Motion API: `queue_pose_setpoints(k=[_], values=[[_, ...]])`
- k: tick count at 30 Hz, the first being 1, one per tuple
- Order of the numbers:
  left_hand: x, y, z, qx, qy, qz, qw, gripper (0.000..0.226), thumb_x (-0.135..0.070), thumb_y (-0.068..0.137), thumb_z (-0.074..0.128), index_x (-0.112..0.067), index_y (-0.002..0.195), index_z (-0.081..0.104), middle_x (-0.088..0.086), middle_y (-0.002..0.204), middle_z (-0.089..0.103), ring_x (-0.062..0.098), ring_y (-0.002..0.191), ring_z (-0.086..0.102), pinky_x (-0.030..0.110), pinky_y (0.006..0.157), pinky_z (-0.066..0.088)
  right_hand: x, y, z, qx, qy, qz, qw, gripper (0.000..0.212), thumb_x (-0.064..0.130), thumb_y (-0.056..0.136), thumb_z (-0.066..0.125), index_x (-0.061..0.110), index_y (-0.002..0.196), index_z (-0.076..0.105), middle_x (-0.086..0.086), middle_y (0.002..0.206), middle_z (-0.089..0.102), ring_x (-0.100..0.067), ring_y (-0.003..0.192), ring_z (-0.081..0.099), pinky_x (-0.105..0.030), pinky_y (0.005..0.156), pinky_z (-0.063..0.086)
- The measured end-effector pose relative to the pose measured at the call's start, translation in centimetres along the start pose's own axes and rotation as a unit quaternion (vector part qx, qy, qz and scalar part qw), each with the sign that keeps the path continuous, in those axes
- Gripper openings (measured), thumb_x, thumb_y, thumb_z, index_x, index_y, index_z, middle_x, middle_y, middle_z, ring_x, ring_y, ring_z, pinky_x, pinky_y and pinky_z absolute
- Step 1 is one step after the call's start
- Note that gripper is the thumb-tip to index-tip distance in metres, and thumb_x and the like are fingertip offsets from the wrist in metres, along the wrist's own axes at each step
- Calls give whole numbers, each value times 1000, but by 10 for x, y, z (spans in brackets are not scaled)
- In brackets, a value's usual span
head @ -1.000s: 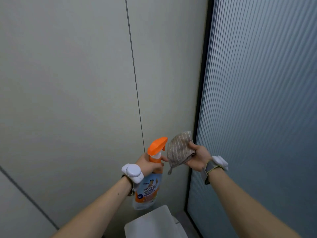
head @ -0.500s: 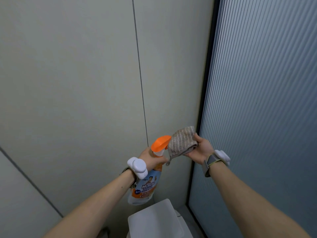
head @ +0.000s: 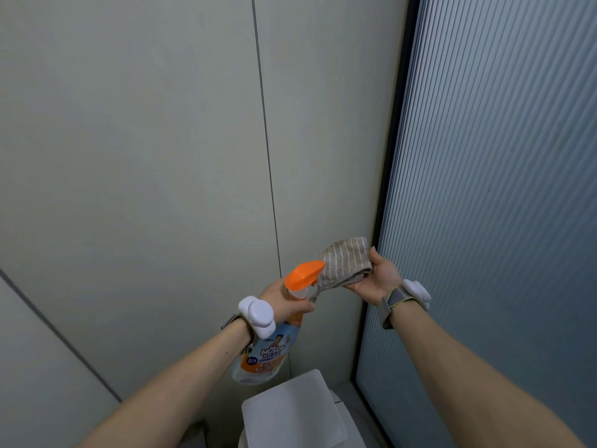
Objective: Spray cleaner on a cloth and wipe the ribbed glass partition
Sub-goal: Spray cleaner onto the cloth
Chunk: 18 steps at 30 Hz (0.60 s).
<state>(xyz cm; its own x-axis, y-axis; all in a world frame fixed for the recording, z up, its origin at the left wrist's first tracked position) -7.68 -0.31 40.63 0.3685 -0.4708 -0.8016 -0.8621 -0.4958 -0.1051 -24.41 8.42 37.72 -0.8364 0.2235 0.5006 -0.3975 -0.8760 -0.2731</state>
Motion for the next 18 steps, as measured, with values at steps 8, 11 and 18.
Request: queue_pose_setpoints(k=[8,11,18], values=[[-7,-5,6,-8,23,1,1000,29,-20,77,69,2,94,58,8,82,56,20,76,52,43,81,50,-2,-6,2,-14,-1,-1,1000,68,53,97,18,-4,106,55,-25,143,38,-42,126,39,-62,95,29],[-8,-9,9,9,41,8,999,20,-20,77,68,-9,83,52,8,80,52,19,75,49,37,72,44,-2,-11,3,-16,9,-6,1000,71,54,97,17,-4,108,54,-26,145,35,-43,131,33,-62,100,26],[-1,-9,12,7,42,1,999,21,-20,76,68,-13,79,48,9,75,46,19,70,43,32,66,38,-1,-14,2,-34,34,-40,998,73,56,96,17,0,136,38,-27,146,33,-44,132,32,-62,103,23]])
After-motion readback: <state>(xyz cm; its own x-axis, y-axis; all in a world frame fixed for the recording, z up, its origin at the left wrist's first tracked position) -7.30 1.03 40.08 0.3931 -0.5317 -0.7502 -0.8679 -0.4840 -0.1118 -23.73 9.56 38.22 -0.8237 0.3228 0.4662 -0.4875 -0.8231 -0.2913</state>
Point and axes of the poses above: each hand's wrist, its own y-axis towards the middle knuckle, its own z-axis out of the palm, x = y × z, the point moved 4 cm from there along y, towards the middle knuckle
